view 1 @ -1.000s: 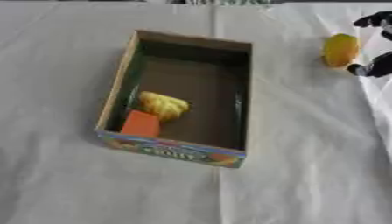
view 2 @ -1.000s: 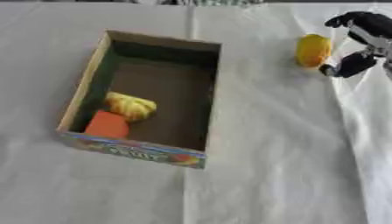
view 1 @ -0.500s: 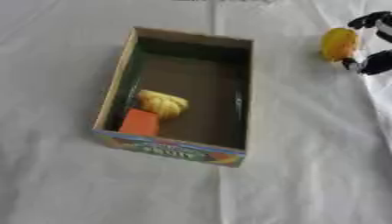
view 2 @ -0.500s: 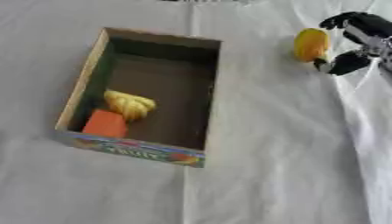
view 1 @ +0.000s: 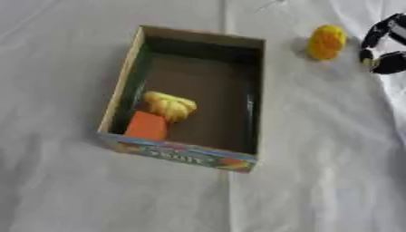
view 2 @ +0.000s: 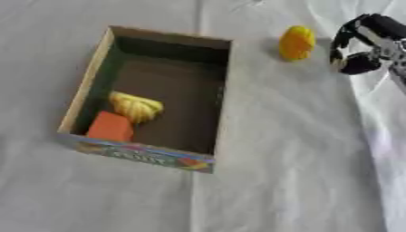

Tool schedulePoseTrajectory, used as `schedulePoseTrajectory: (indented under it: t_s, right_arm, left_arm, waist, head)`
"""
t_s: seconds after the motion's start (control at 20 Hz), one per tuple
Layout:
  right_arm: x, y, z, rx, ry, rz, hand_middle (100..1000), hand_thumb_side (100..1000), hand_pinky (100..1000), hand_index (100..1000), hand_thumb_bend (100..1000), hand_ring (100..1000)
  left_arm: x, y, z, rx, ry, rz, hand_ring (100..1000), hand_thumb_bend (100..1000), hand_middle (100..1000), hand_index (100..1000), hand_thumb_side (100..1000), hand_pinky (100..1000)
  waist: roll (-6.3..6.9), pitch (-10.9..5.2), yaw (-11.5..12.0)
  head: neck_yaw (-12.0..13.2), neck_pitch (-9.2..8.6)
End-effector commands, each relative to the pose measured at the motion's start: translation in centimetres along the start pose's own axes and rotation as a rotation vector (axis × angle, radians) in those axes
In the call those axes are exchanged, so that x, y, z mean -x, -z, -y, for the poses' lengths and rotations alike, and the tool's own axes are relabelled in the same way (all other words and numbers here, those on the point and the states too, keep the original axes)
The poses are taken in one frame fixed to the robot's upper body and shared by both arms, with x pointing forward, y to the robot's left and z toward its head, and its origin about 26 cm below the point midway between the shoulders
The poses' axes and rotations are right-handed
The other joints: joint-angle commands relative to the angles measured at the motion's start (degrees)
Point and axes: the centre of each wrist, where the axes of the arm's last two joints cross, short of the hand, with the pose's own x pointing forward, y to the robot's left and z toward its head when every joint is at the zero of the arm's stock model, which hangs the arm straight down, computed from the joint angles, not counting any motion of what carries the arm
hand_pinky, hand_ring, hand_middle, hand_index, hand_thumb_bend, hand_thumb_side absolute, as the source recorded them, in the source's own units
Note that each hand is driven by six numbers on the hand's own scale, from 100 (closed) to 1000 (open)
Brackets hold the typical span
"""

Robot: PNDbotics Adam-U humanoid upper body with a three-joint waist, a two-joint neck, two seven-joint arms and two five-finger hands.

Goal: Pick up objects on the table and place them in the box.

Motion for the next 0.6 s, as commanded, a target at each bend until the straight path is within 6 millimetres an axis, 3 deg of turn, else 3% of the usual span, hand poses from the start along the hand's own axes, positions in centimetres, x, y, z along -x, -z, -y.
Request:
schedulePoseTrajectory:
  t_s: [0.05, 0.1, 0.15, 0.2, 0.3, 0.5, 0.6]
  right_arm:
    - [0.0, -0.1, 1.2, 0.051, 0.036, 0.012, 470, 100, 801, 487, 100, 734]
    - [-0.1, 0.0, 1.2, 0.059, 0.044, 0.013, 495, 100, 805, 514, 100, 745]
    - [-0.1, -0.1, 1.2, 0.064, 0.047, 0.013, 600, 100, 821, 636, 100, 784]
    - [-0.2, -0.1, 1.3, 0.067, 0.048, 0.012, 634, 100, 826, 674, 100, 796]
    - [-0.8, -0.2, 1.8, 0.073, 0.035, 0.030, 770, 100, 861, 821, 178, 846]
    - [-2.5, -0.9, 3.7, 0.085, -0.019, 0.089, 817, 100, 887, 868, 231, 883]
    - [-3.2, -1.2, 4.5, 0.087, -0.029, 0.105, 828, 154, 894, 881, 237, 895]
  left_arm:
    - [-0.6, 0.6, -0.1, 0.000, -0.003, 0.027, 766, 123, 756, 855, 645, 755]
    - [-0.6, 0.5, -0.1, -0.001, -0.003, 0.027, 766, 125, 757, 855, 645, 755]
    - [-0.6, 0.5, -0.1, -0.001, -0.003, 0.027, 766, 125, 757, 856, 645, 755]
    - [-0.6, 0.5, -0.2, -0.002, -0.002, 0.026, 766, 125, 757, 855, 644, 755]
    - [-0.6, 0.5, -0.3, -0.004, 0.003, 0.026, 766, 124, 757, 855, 642, 755]
    - [-0.5, 0.4, -0.4, -0.005, 0.010, 0.022, 766, 126, 757, 855, 641, 756]
    - [-0.5, 0.5, -0.5, -0.002, 0.012, 0.023, 766, 129, 757, 855, 639, 756]
  waist:
    - [-0.10, -1.23, 0.0]
    - [-0.13, -1.26, 0.1]
    - [-0.14, -1.31, 0.1]
    - [-0.15, -1.39, 0.2]
    - [-0.21, -1.58, 0.2]
    - [-0.44, -2.12, -0.1]
    - [-0.64, -2.49, -0.2]
  head:
    - [0.2, -0.49]
    - [0.2, -0.55]
    - [0.2, -0.51]
    - [0.2, -0.40]
    - [0.3, -0.20]
    - [0.9, 0.08]
    - [1.0, 0.33]
